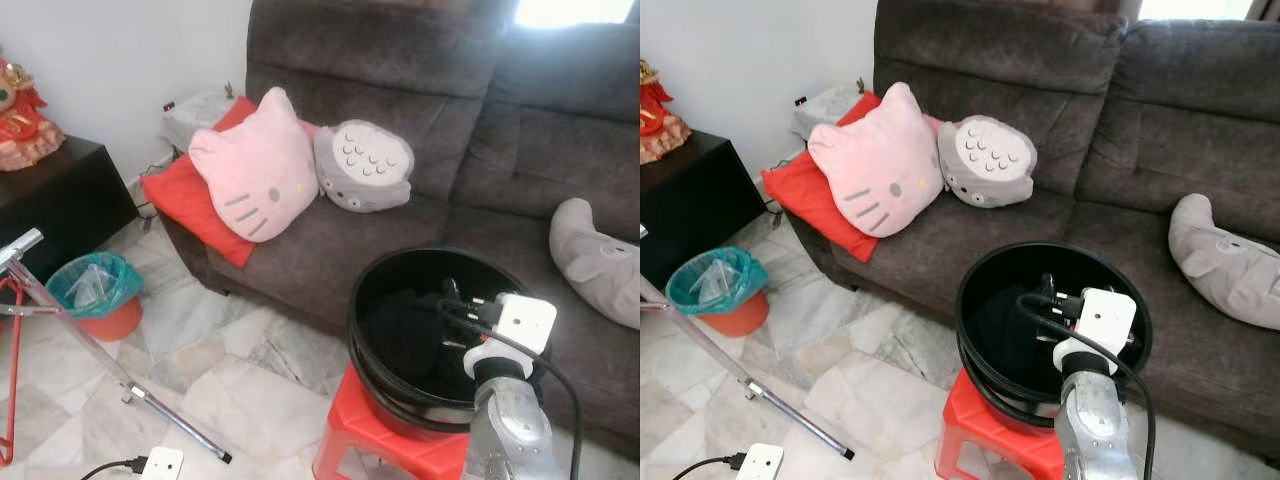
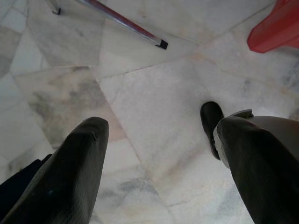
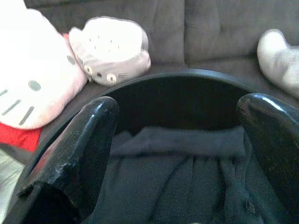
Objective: Hang hanger
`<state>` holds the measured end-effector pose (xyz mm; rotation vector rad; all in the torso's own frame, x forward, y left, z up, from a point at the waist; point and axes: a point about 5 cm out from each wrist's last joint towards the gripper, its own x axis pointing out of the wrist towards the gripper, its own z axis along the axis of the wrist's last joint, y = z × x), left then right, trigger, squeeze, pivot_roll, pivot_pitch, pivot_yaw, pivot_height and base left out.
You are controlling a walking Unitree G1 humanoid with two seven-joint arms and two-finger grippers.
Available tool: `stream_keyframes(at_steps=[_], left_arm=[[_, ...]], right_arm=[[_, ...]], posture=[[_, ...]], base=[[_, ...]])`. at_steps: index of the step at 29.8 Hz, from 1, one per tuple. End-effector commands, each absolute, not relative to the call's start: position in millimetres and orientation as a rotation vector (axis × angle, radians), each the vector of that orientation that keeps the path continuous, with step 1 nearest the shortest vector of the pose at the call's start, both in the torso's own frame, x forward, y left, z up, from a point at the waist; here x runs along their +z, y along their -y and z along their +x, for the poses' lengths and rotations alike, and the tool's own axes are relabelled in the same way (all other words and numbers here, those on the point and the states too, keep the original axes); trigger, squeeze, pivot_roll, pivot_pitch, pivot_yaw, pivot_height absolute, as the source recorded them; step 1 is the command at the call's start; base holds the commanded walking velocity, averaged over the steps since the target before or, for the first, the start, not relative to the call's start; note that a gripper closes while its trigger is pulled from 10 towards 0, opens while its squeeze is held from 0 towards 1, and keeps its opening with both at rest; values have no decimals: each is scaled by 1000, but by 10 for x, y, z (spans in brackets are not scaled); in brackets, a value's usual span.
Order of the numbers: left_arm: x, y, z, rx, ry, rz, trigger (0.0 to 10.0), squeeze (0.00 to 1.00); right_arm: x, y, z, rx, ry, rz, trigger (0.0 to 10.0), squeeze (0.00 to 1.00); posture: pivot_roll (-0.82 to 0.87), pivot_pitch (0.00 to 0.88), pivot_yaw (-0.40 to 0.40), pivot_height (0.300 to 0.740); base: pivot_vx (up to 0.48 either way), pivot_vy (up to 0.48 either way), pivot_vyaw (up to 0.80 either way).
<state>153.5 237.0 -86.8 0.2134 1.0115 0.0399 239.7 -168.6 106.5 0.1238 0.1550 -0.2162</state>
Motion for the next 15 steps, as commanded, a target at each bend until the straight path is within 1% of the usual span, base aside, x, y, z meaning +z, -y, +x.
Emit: stream_keyframes(at_steps=[1,4,5,7,11,15], left_arm=[[-876,-2375,1520,45,-1026,218,10000,0],[-870,-2381,1530,46,-1024,219,10000,0],[-864,-2398,1535,49,-1024,220,10000,0],[-863,-2404,1533,50,-1025,220,10000,0],[-863,-2433,1514,58,-1030,219,10000,0],[-862,-2448,1507,61,-1032,220,10000,0]], right_arm=[[1117,1637,2381,-207,-192,138,10000,0],[1140,1620,2400,-218,-256,171,10000,0],[1177,1625,2457,-210,-277,187,10000,0],[1188,1638,2499,-207,-273,197,10000,0],[1015,1734,2526,-271,-373,300,10000,0],[1004,1739,2532,-266,-389,319,10000,0]], posture=[[-133,0,51,740],[-131,0,51,740],[-130,0,46,740],[-130,0,45,740],[-119,0,41,740],[-114,0,37,740]], base=[[0,0,0],[0,0,0],[0,0,0],[0,0,0],[0,0,0],[0,0,0]])
